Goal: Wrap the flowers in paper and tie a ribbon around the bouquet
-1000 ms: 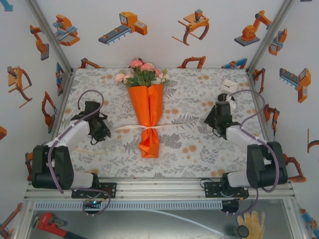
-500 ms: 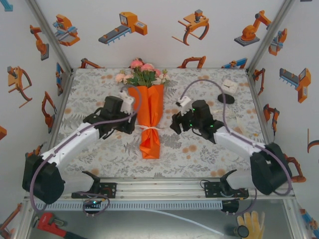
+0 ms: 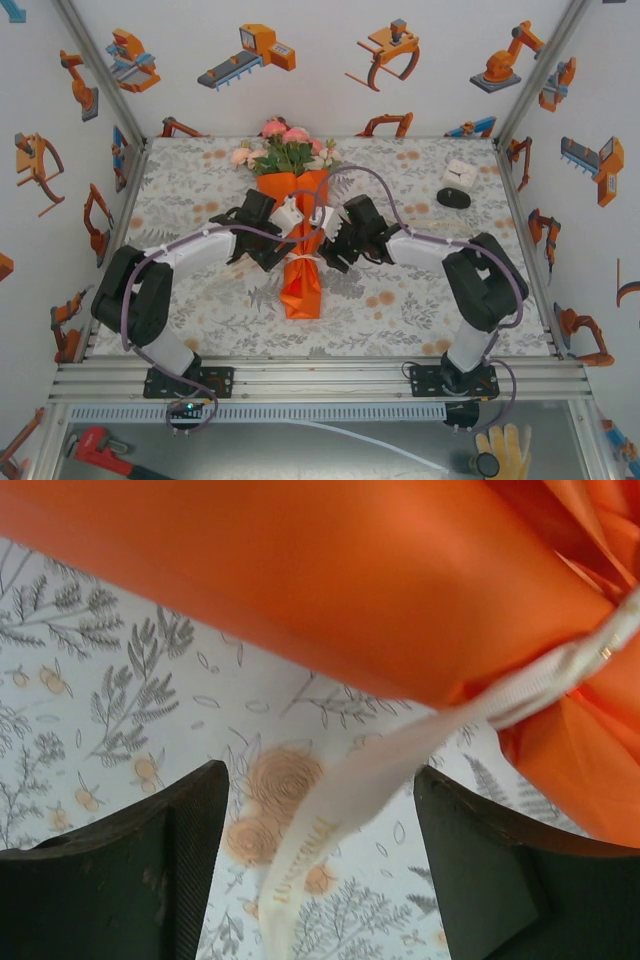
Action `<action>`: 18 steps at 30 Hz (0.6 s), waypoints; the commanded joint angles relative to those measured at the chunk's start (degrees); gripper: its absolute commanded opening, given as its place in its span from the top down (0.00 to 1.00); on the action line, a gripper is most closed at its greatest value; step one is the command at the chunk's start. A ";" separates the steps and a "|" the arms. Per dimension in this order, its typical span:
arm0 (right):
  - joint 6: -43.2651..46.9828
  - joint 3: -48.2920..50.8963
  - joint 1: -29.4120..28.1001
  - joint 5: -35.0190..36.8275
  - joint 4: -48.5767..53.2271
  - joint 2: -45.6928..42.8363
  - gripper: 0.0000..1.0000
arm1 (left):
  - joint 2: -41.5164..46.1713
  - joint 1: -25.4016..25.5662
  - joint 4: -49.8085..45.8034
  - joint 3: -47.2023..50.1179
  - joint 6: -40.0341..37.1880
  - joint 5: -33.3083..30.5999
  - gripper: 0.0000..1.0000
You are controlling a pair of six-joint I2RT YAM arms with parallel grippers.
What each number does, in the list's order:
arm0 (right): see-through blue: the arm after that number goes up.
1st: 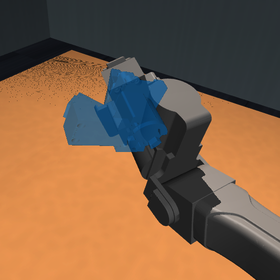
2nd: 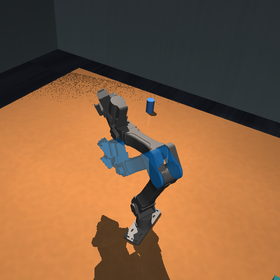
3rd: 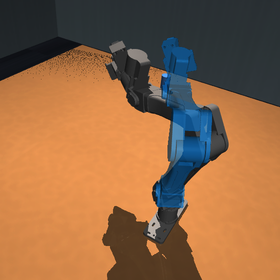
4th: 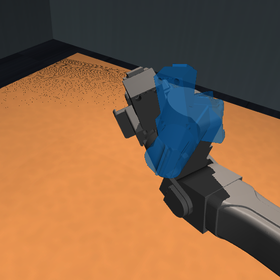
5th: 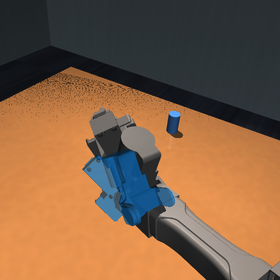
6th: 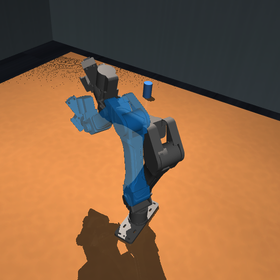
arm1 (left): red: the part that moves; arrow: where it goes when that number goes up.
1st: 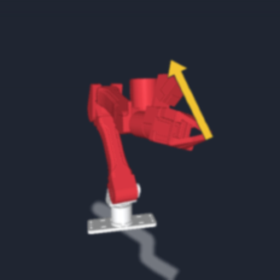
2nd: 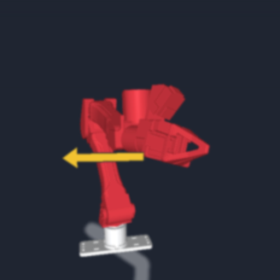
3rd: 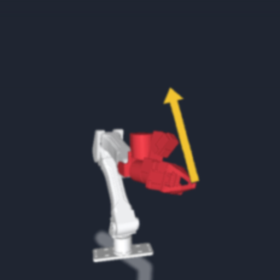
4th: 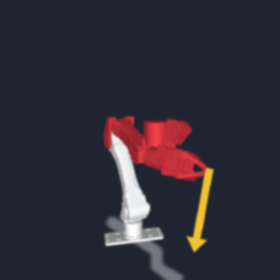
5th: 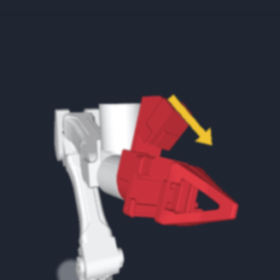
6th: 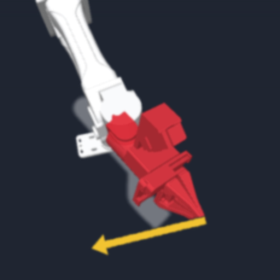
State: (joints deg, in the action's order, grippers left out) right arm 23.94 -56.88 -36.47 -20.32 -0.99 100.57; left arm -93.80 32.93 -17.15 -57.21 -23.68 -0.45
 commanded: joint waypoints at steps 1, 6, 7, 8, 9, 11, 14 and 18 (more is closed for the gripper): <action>1.60 -1.68 -0.95 -1.38 1.75 2.19 0.40 | -2.59 0.12 1.51 -1.78 -2.50 0.06 0.30; -1.20 0.01 -1.85 0.48 -2.01 4.04 0.45 | -4.41 0.21 1.15 -2.77 -1.09 2.30 0.55; -1.94 0.24 -1.85 0.86 -2.61 4.38 0.50 | -4.23 0.21 0.90 -2.82 -0.90 2.63 0.66; -2.63 0.26 -1.85 1.06 -2.93 4.62 0.56 | -4.04 0.21 0.56 -2.75 -0.55 2.94 0.78; -4.10 0.48 -1.85 1.42 -3.65 4.71 0.66 | -3.77 0.21 0.09 -2.77 -0.09 3.14 0.90; -10.37 1.63 -1.86 2.96 -6.50 4.24 0.83 | -2.91 0.30 -2.36 -2.99 1.39 3.21 1.00; -24.69 6.39 -1.72 12.39 -15.53 1.99 1.00 | -0.70 0.29 -6.14 -3.51 10.79 0.04 1.00; -44.49 15.82 -1.77 29.85 -31.67 0.41 1.00 | 3.06 0.11 -7.05 -1.80 28.69 -2.98 1.00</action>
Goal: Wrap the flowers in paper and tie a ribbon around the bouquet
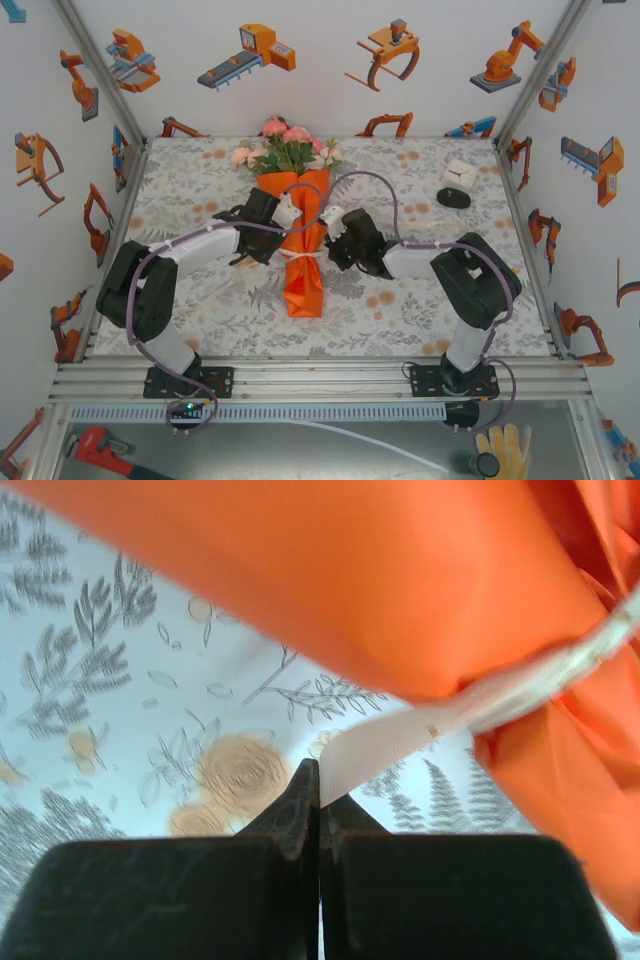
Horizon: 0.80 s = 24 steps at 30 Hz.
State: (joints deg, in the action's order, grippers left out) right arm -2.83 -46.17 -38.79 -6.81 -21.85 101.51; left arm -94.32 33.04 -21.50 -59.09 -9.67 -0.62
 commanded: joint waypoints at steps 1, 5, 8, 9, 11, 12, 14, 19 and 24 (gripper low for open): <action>-23.55 6.34 0.55 19.56 -12.52 -0.68 1.00 | 4.47 -0.10 -1.51 1.34 20.23 -3.23 1.00; -47.71 3.20 0.99 32.29 1.86 -1.99 1.00 | 6.83 -0.43 1.93 7.13 38.43 -8.93 1.00; -56.39 5.03 1.06 38.62 4.11 -3.54 1.00 | 8.53 -1.43 2.36 11.49 46.24 -17.72 1.00; -60.41 7.51 1.74 41.05 2.04 -4.50 1.00 | 9.35 -2.01 2.95 13.09 47.33 -20.19 1.00; -66.26 9.61 4.33 41.36 3.71 -6.01 1.00 | 11.42 -4.28 3.51 15.80 49.05 -21.78 1.00; -67.56 9.99 5.37 41.66 5.41 -6.80 1.00 | 12.87 -5.85 4.10 17.43 50.11 -21.56 1.00; -69.27 10.65 6.66 43.52 9.27 -8.53 1.00 | 15.46 -9.90 6.27 20.80 51.89 -18.80 1.00; -77.46 16.03 11.15 45.56 12.60 -13.98 1.00 | 19.55 -14.88 7.54 24.77 53.13 -17.58 1.00; -82.67 18.96 12.49 50.23 17.18 -18.99 1.00 | 19.58 -15.30 6.61 25.48 53.76 -17.92 1.00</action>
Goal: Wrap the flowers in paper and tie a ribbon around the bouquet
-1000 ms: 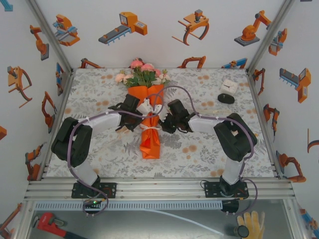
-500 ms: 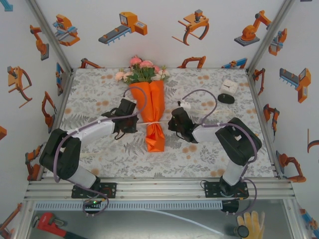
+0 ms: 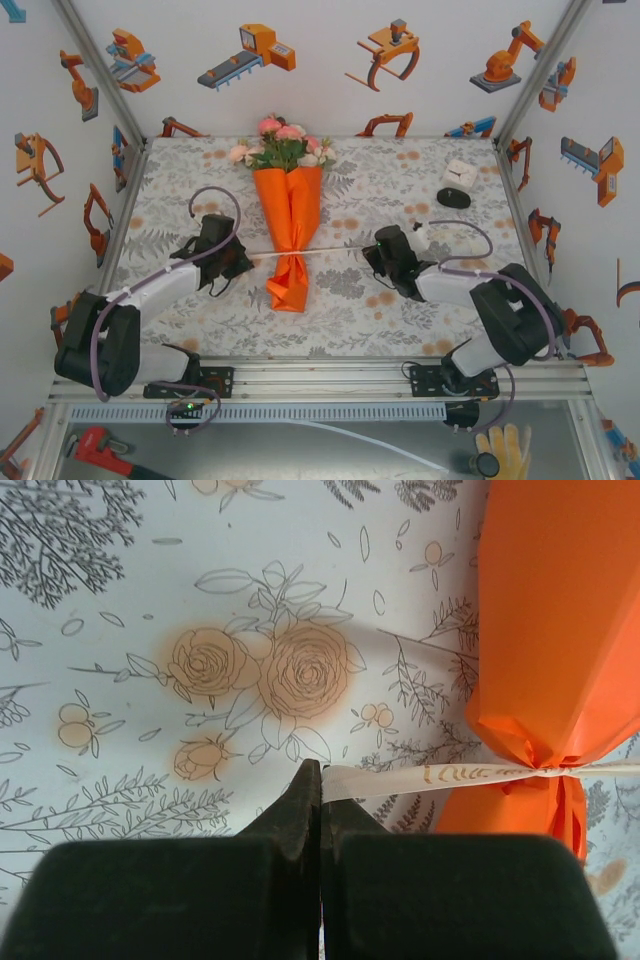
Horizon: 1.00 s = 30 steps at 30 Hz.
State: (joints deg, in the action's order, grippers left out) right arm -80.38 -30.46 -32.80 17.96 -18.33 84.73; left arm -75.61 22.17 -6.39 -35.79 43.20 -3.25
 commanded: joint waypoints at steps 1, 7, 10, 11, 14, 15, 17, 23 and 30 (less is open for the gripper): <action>-5.98 3.61 6.83 26.40 15.04 -3.33 1.00 | 1.18 -4.49 -8.86 2.62 1.29 -16.37 1.00; -8.82 8.14 13.46 25.64 17.53 -11.38 1.00 | 2.36 -10.79 -9.01 4.92 2.03 -11.94 1.00; -8.48 9.31 16.35 25.81 19.19 -15.45 1.00 | 1.11 -13.66 -6.03 5.90 1.59 -5.65 1.00; -7.83 9.65 17.21 25.84 19.33 -16.67 1.00 | 0.58 -13.80 -4.97 5.91 0.94 -4.05 1.00; -4.39 9.94 18.18 24.93 18.10 -18.27 1.00 | -0.31 -13.70 -0.70 6.16 0.27 1.15 1.00; -1.34 10.26 18.13 23.49 15.13 -18.07 1.00 | -0.56 -13.60 2.06 6.35 -0.23 3.68 1.00; 5.29 10.56 18.18 19.33 9.38 -17.34 1.00 | -0.94 -12.75 6.62 6.39 -2.38 8.85 1.00; 19.77 7.87 18.18 7.78 6.56 -22.27 0.58 | 3.49 -9.91 -3.26 2.87 -4.35 -2.84 0.60; 24.42 -0.42 18.06 -2.01 22.71 -32.65 0.53 | 14.16 -8.28 -13.14 -1.01 -6.01 -6.44 0.48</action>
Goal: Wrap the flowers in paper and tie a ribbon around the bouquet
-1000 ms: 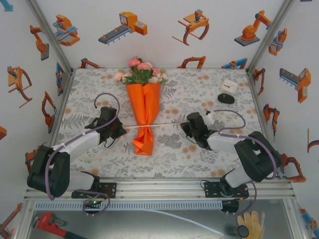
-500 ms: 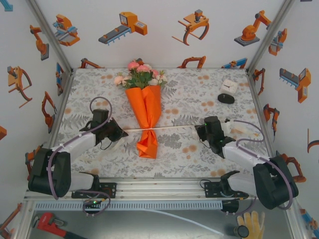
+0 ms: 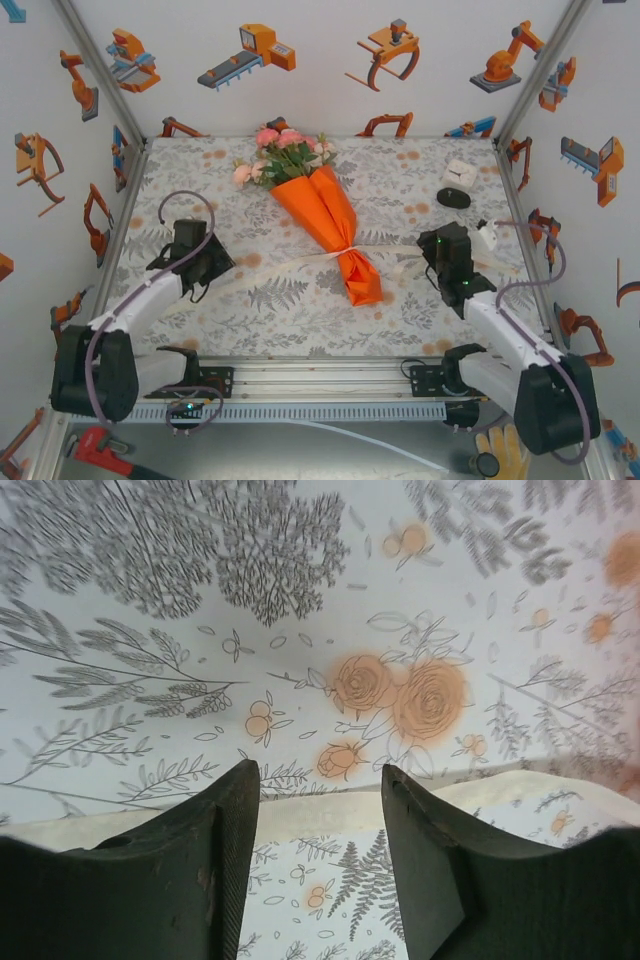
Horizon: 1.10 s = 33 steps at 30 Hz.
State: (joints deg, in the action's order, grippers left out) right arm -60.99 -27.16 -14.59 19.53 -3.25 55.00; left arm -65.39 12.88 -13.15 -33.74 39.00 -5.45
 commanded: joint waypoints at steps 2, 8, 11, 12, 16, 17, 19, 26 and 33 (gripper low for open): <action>5.01 -6.21 -0.16 -7.05 13.29 -3.83 0.53 | 6.57 1.82 -10.53 -4.85 -0.42 -5.04 0.48; -3.86 -8.69 -0.30 -18.75 19.39 2.70 0.53 | 11.59 8.39 -8.97 -3.45 14.81 9.26 0.44; -11.15 -9.62 -0.35 -14.87 20.73 8.28 0.51 | 10.48 15.05 -5.12 -1.65 28.22 6.76 0.40; -13.40 -10.53 -0.35 -14.06 20.12 10.39 0.50 | 9.80 17.28 -4.99 -1.98 31.33 4.61 0.39; -14.97 -16.75 -0.29 -14.39 19.51 20.80 0.48 | 7.55 22.82 -6.72 -4.00 32.66 -4.83 0.37; -15.06 -18.45 -0.35 -13.45 21.62 22.74 0.47 | 6.94 23.53 -7.28 -4.51 30.74 -6.77 0.37; -11.97 -20.34 -0.30 -9.78 23.06 24.02 0.46 | 5.75 24.57 -8.19 -5.32 25.90 -10.40 0.36; -0.98 -22.30 -0.34 -0.64 31.05 24.26 0.35 | 0.09 25.85 -7.53 -6.79 10.90 -16.15 0.21; 17.17 -17.46 -0.35 -19.27 16.86 27.75 0.32 | -16.90 30.08 0.31 -16.47 -26.29 -3.08 0.15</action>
State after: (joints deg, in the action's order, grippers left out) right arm -53.58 -45.45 -14.81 7.84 18.39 80.60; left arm -78.26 41.32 -16.97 -47.48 33.78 -14.28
